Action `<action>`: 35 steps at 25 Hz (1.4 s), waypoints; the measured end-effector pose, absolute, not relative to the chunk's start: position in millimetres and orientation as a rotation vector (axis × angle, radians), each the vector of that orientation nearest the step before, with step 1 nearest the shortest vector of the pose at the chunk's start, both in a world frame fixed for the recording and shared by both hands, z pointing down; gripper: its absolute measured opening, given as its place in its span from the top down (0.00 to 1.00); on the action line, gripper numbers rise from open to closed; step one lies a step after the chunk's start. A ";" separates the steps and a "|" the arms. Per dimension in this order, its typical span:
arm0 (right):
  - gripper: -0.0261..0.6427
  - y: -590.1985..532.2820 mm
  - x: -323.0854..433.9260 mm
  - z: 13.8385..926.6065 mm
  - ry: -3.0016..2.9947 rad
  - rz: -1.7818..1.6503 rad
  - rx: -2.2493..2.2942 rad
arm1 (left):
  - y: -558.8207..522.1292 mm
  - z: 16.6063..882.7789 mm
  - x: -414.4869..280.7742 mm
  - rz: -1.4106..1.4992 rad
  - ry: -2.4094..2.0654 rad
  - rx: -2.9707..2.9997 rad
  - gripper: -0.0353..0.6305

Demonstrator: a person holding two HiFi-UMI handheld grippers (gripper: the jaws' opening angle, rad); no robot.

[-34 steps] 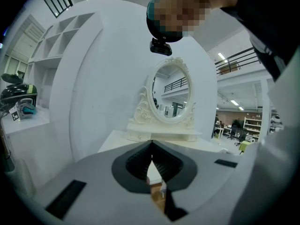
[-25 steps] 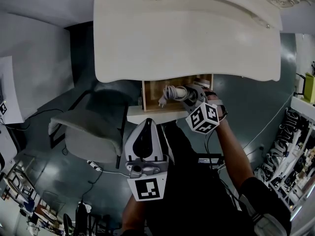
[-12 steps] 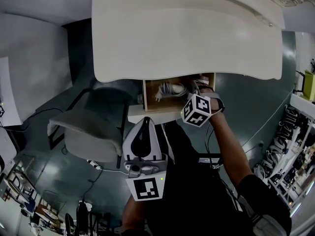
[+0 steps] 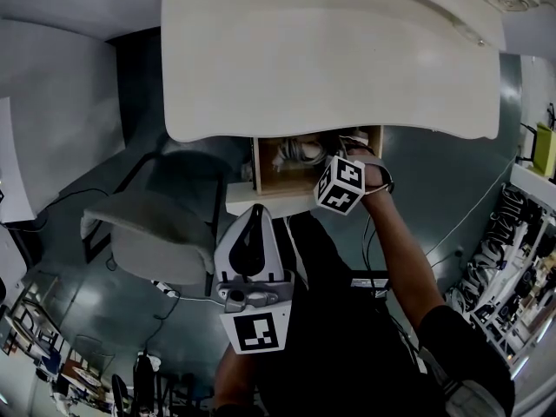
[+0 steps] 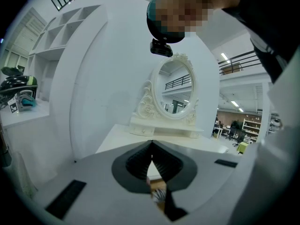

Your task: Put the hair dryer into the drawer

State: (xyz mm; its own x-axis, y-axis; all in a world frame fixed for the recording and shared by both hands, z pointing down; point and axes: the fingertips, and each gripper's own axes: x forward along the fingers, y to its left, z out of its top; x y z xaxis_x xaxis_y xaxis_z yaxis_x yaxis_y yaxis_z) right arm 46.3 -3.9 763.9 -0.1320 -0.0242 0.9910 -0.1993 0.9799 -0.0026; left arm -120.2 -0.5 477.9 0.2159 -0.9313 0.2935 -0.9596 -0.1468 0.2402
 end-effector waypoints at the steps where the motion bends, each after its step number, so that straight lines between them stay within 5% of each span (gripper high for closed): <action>1: 0.66 -3.7 46.4 765.5 -1.691 0.156 0.166 | -0.1 478.3 -120.2 0.106 -1.756 2.125 0.91; 35: 0.65 -5.7 41.1 795.7 -1.557 0.136 0.155 | 15.7 491.9 -125.2 0.117 -1.743 2.097 0.91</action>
State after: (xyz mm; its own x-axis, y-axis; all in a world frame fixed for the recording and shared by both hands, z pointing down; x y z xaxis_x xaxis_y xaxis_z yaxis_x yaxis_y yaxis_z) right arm 41.1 -5.7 795.7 0.0100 -0.0112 0.9999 -0.1844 0.9828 0.0129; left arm -125.2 15.7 491.9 0.2151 -0.9231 0.3189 -0.9574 -0.1350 0.2551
